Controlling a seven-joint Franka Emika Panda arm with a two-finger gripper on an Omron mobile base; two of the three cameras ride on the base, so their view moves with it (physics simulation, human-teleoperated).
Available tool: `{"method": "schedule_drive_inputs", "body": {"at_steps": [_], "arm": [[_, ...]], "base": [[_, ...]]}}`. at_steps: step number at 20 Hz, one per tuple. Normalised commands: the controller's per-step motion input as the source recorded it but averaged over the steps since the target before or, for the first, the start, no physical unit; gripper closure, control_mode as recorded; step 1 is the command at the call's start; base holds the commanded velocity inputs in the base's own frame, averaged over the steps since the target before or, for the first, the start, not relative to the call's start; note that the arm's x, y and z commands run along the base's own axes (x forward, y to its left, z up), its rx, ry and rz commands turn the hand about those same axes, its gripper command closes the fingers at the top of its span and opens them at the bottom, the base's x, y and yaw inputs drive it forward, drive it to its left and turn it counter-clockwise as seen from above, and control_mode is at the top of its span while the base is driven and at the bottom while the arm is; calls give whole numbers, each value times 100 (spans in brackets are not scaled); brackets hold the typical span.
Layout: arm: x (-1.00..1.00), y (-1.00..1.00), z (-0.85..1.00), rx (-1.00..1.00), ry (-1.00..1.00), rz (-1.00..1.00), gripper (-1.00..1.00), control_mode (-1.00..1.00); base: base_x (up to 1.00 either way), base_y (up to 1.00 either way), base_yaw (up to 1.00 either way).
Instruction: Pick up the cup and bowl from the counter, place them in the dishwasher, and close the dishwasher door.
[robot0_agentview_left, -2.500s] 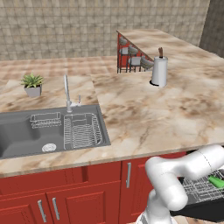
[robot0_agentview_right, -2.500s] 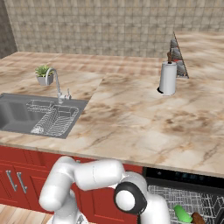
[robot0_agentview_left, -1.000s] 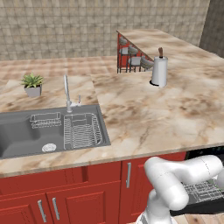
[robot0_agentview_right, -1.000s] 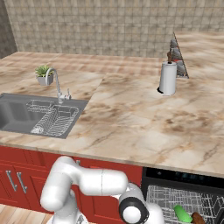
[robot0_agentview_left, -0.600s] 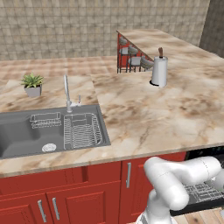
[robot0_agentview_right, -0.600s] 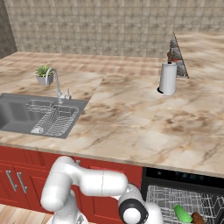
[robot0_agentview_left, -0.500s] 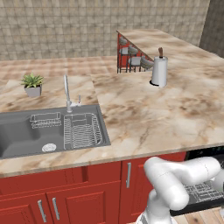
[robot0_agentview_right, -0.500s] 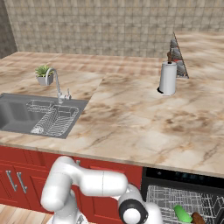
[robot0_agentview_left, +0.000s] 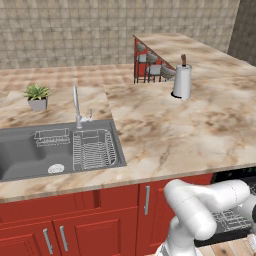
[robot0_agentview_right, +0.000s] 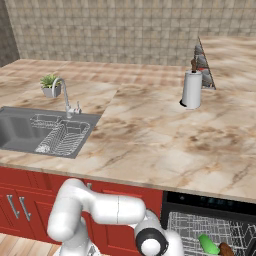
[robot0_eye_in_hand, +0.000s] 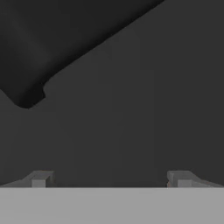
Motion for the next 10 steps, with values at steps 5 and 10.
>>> {"method": "schedule_drive_inputs", "body": {"at_steps": [5, 10], "arm": [[62, -22, 25, 0, -7, -7, -100, -100], [70, -56, 17, 4, -4, -4, -100, -100]], "base": [[0, 0, 0], [0, 0, 0]]}}
